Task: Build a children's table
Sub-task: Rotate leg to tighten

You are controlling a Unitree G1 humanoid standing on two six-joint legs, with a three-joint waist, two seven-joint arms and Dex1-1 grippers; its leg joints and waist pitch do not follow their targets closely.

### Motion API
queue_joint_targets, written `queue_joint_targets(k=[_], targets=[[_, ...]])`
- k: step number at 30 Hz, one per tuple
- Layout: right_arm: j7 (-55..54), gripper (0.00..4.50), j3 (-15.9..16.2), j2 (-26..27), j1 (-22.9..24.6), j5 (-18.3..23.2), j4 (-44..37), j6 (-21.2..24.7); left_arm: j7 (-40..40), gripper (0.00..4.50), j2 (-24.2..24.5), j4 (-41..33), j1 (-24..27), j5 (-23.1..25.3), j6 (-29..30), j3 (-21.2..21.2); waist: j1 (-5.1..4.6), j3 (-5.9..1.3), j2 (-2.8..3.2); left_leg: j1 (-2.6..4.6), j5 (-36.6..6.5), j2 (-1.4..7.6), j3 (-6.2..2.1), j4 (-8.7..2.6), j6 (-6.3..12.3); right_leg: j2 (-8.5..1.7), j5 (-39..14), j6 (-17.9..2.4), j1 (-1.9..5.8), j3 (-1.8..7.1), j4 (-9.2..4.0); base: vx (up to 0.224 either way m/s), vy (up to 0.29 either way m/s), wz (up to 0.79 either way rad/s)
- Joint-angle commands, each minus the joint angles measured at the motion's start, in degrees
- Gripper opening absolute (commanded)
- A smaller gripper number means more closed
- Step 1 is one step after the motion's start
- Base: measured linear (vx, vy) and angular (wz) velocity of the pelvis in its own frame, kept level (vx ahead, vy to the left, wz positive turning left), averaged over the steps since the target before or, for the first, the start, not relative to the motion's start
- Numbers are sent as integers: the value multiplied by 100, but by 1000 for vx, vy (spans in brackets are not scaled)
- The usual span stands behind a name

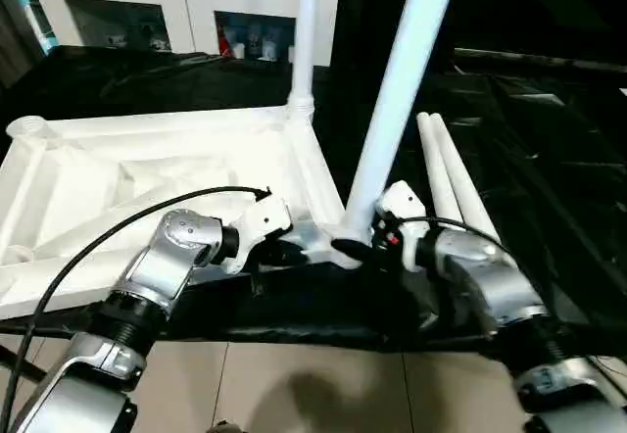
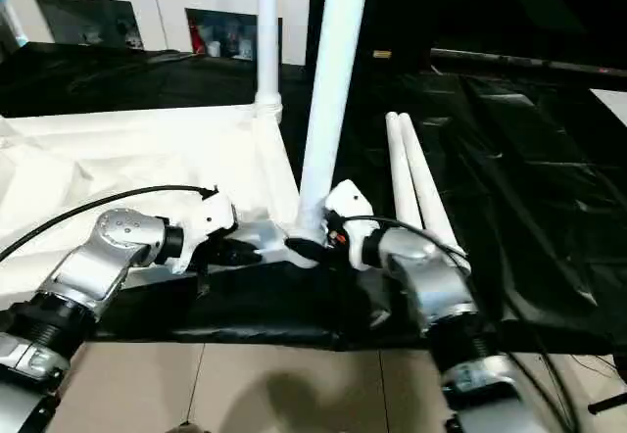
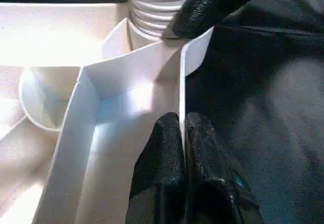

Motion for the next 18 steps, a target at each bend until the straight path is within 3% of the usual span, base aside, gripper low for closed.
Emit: queue_joint_targets(k=[1, 2, 3, 6, 8, 13, 15, 18], targets=[[-788, 275, -201, 176, -70, -91, 455, 207, 447, 0, -409, 212, -67, -83, 70, 32, -5, -314, -16, 43, -808, 211, -44, -386, 142, -447, -700, -1218, 267, 367, -461, 0, 0, 0], [-1685, 275, -480, 481, -223, -85, 872, 260, 1101, 0, -694, 537, -250, 50, 178, 117, -14, -308, -6, 51, -875, 219, -48, -395, 86, -452, -828, -1195, 258, 370, -473, 0, 0, 0], [-1880, 275, -556, 555, -264, -59, 972, 262, 1273, 0, -766, 619, -296, 80, 199, 140, -46, -295, -24, 72, -1015, 207, -50, -406, -19, -452, -1133, -1138, 242, 374, -511, 0, 0, 0], [-3108, 275, -981, 1060, -616, 121, 1730, 83, 2292, 0, -1292, 1114, -599, 220, 424, 256, -45, -301, -4, 76, -1062, 196, -44, -401, -98, -459, -1325, -1029, 226, 393, -546, 0, 0, 0], [-3335, 275, -965, 1188, -737, 70, 1950, -75, 2513, 0, -1445, 1217, -675, 243, 490, 273, -33, -310, -8, 95, -1188, 193, -53, -399, -113, -468, -1519, -959, 220, 382, -574, 0, 0, 0], [-3336, 275, -775, 1505, -1003, -118, 2262, -472, 2707, 0, -1634, 1272, -755, 340, 505, 248, -22, -334, -47, 32, -895, 185, -44, -387, 80, -449, -926, -969, 251, 375, -509, 0, 0, 0], [-3117, 331, -835, 1567, -1046, -45, 2268, -570, 2659, 0, -1583, 1269, -741, 348, 449, 272, -18, -333, -45, 28, -861, 186, -41, -384, 133, -450, -844, -984, 255, 377, -502, 0, 0, 0], [-2965, 351, -901, 1567, -1146, -35, 2329, -752, 2583, 0, -1465, 1307, -723, 358, 318, 275, -23, -322, -48, 28, -965, 189, -41, -390, 175, -460, -1005, -976, 248, 374, -523, 0, 0, 0]])
